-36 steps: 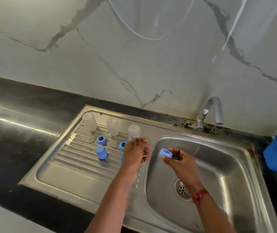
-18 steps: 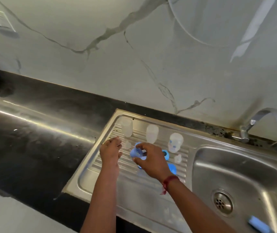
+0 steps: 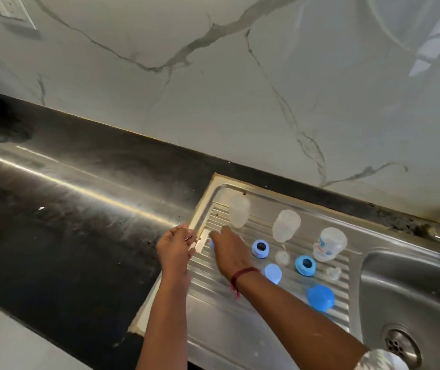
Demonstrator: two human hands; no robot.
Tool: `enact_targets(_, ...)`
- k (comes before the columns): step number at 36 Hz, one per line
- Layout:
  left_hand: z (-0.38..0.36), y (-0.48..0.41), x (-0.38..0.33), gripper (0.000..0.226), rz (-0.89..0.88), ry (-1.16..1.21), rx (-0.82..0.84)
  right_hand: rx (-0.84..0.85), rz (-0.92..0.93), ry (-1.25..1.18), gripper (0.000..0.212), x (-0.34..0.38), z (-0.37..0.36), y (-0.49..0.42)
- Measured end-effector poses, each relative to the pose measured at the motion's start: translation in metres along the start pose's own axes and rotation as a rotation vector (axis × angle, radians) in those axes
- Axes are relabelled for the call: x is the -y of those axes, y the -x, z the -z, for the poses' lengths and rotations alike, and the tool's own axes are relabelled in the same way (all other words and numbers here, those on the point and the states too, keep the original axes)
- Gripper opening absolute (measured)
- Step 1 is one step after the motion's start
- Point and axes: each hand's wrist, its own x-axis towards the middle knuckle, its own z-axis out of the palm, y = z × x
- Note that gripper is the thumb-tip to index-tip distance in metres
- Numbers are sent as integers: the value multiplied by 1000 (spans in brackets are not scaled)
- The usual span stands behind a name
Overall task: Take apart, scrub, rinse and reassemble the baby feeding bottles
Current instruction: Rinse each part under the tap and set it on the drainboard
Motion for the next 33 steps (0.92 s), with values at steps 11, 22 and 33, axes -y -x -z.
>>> enact_targets(11,4,-26,7,5,24,6,-26,-5,-57,29,28,14,-6,-24)
enact_targets(22,-25,11,-5,9,-61,-88,78,-166,-65,-150,29,1,38,17)
enact_targets(33,-88,118,24,17,-121,-247,419,-424,-237,-238,31,-67,87,116)
